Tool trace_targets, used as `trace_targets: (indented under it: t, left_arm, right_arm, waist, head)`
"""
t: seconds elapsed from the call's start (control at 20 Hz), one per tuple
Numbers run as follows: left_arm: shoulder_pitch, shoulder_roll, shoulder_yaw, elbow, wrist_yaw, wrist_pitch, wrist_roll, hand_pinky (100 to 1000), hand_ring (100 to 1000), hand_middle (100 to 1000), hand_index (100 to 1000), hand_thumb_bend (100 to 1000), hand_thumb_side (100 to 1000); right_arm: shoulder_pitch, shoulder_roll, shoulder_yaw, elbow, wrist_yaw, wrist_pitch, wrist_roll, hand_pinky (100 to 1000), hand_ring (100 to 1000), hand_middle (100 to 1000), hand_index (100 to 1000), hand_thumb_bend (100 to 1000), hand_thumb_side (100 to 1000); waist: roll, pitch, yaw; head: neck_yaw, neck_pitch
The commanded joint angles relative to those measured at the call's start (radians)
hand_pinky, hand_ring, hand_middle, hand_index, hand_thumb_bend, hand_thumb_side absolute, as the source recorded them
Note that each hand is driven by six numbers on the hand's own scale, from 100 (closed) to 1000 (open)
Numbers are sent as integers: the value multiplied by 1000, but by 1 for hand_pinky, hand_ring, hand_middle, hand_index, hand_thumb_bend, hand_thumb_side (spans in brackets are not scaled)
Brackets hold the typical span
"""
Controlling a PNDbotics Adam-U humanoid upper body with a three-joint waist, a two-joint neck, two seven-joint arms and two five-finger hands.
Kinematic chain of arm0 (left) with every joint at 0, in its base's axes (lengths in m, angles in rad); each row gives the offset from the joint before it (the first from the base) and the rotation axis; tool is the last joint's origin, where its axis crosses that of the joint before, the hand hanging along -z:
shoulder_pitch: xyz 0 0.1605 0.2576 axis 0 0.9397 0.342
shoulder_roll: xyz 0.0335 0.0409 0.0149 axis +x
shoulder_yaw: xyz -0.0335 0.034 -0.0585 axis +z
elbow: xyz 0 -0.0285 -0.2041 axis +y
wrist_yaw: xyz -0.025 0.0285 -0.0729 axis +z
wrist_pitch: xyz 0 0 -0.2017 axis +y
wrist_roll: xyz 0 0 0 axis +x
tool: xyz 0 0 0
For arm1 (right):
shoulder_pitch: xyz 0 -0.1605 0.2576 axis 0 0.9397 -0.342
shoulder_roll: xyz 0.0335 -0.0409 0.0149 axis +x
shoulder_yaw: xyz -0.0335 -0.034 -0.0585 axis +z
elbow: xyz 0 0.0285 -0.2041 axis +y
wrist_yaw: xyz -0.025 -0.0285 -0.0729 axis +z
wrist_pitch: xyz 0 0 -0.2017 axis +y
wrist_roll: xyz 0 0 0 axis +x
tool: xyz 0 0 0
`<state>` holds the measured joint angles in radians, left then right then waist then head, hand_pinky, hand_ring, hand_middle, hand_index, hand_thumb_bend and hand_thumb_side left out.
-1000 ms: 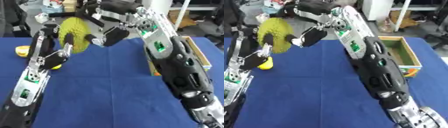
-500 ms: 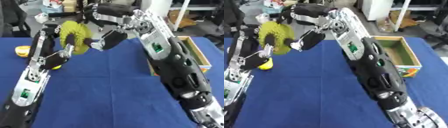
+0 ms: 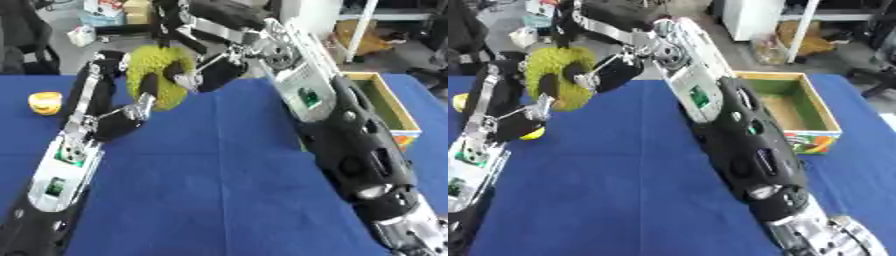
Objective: Pick up the objects with one hand, pass them to the other hand, and then place them into the box on the other side of the table.
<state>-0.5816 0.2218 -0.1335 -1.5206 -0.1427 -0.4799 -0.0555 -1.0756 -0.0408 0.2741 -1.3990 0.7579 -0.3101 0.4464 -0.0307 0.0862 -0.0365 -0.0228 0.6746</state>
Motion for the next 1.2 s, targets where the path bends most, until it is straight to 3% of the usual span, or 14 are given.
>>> trace_targets:
  t: [0.05, 0.2, 0.3, 0.65, 0.9, 1.2]
  left_arm:
    - [-14, 12, -1, -12, -26, -3, -27, 716, 496, 482, 582, 656, 502]
    - [-9, 16, 0, -12, -50, -8, -52, 775, 580, 582, 706, 795, 557]
    - [-1, 22, 3, -10, -64, -8, -65, 800, 619, 632, 746, 800, 565]
    - [22, 39, 12, -3, -85, -3, -78, 810, 635, 654, 752, 795, 576]
    - [50, 49, 15, -22, -81, 0, -79, 808, 629, 647, 782, 795, 580]
    - [77, 56, 3, -55, -62, 1, -94, 805, 614, 628, 771, 790, 591]
  right_arm:
    - [-20, -3, -4, -13, 16, -3, -34, 839, 713, 691, 379, 100, 114]
    - [-21, -8, -9, -11, 27, -4, -40, 841, 718, 693, 380, 100, 114]
    - [-23, -19, -19, -10, 33, 1, -47, 840, 718, 694, 381, 100, 114]
    - [-24, -55, -52, 7, 48, 24, -75, 832, 707, 688, 379, 100, 111]
    - [-30, -156, -170, 120, 100, 96, -149, 821, 694, 680, 376, 100, 104]
    - [-44, -212, -333, 251, 170, 198, -251, 803, 678, 669, 370, 100, 100]
  waist:
    - [-5, -16, -2]
    - [-6, -16, -3]
    - [-6, -16, -3]
    - [-5, -17, -10]
    - [-1, -19, -7]
    - [5, -21, 8]
  head:
    - [-5, -8]
    - [-6, -8]
    - [-9, -9]
    - [0, -10]
    - [9, -9]
    - [11, -4]
